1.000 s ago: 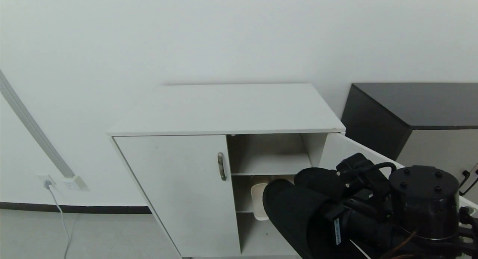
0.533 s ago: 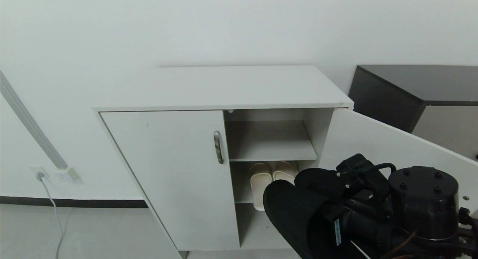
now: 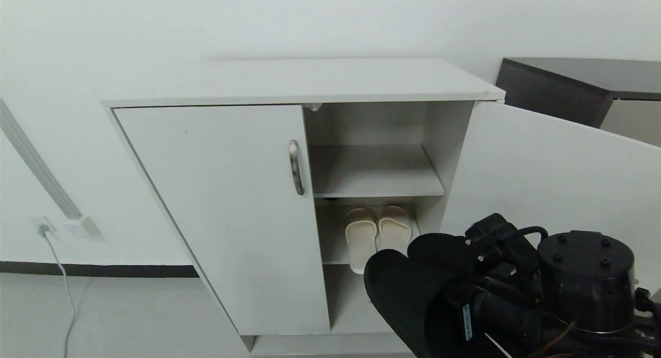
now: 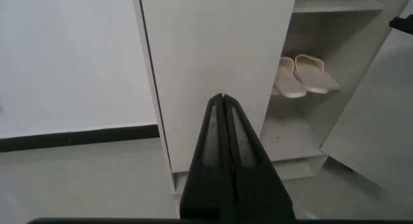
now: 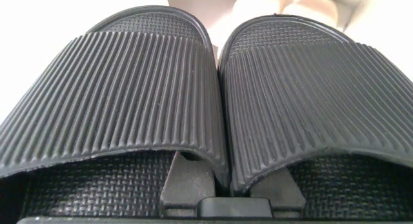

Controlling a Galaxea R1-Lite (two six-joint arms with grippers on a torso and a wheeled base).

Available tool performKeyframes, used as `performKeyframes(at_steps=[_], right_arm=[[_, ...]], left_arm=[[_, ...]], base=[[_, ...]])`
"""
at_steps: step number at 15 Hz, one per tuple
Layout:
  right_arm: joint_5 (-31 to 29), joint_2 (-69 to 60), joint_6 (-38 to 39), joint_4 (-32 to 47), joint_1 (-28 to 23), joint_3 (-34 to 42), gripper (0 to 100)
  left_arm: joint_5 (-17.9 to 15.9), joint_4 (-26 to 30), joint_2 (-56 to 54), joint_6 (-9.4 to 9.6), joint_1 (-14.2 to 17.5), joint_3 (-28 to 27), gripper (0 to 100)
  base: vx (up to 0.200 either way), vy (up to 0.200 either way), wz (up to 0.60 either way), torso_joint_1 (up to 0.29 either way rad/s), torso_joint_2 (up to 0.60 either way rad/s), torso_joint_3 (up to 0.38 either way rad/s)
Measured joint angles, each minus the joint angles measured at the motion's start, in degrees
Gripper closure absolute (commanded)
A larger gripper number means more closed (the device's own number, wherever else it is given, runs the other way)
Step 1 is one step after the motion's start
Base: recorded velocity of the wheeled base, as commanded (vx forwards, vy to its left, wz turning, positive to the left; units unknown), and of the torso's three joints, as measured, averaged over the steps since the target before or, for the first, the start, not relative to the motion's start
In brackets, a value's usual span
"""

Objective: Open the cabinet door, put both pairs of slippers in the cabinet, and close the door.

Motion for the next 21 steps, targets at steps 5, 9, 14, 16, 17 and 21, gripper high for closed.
performKeyframes(at_steps=[5, 9, 14, 16, 17, 21], right_arm=[[0.0, 0.1, 0.0, 0.0, 0.0, 0.2, 100], [0.0, 0.1, 0.0, 0.0, 0.4, 0.6, 100], [-0.5, 0.2, -1.8, 0.0, 2.1, 0.9, 100], [-2.0, 1.3, -1.5, 0.1, 3.0, -1.0, 100], [-4.2, 3.0, -0.5, 0.1, 3.6, -3.2, 100], [-21.1, 16.3, 4.5, 1.3, 6.0, -16.5, 100]], left_arm=[[0.0, 0.0, 0.0, -0.02, 0.0, 0.0, 100], [0.0, 0.0, 0.0, -0.1, 0.0, 0.0, 100], [0.0, 0.0, 0.0, -0.05, 0.0, 0.0, 100], [0.0, 0.0, 0.0, -0.05, 0.0, 0.0, 100], [0.0, 0.0, 0.0, -0.02, 0.0, 0.0, 100], [0.0, 0.0, 0.0, 0.06, 0.0, 0.0, 100]], base=[[0.0, 0.0, 0.0, -0.018, 0.35, 0.329], [0.0, 0.0, 0.0, -0.001, 0.03, 0.035], [0.0, 0.0, 0.0, 0.0, 0.0, 0.0], [0.0, 0.0, 0.0, 0.0, 0.0, 0.0], [0.0, 0.0, 0.0, 0.0, 0.0, 0.0], [0.0, 0.0, 0.0, 0.0, 0.0, 0.0]])
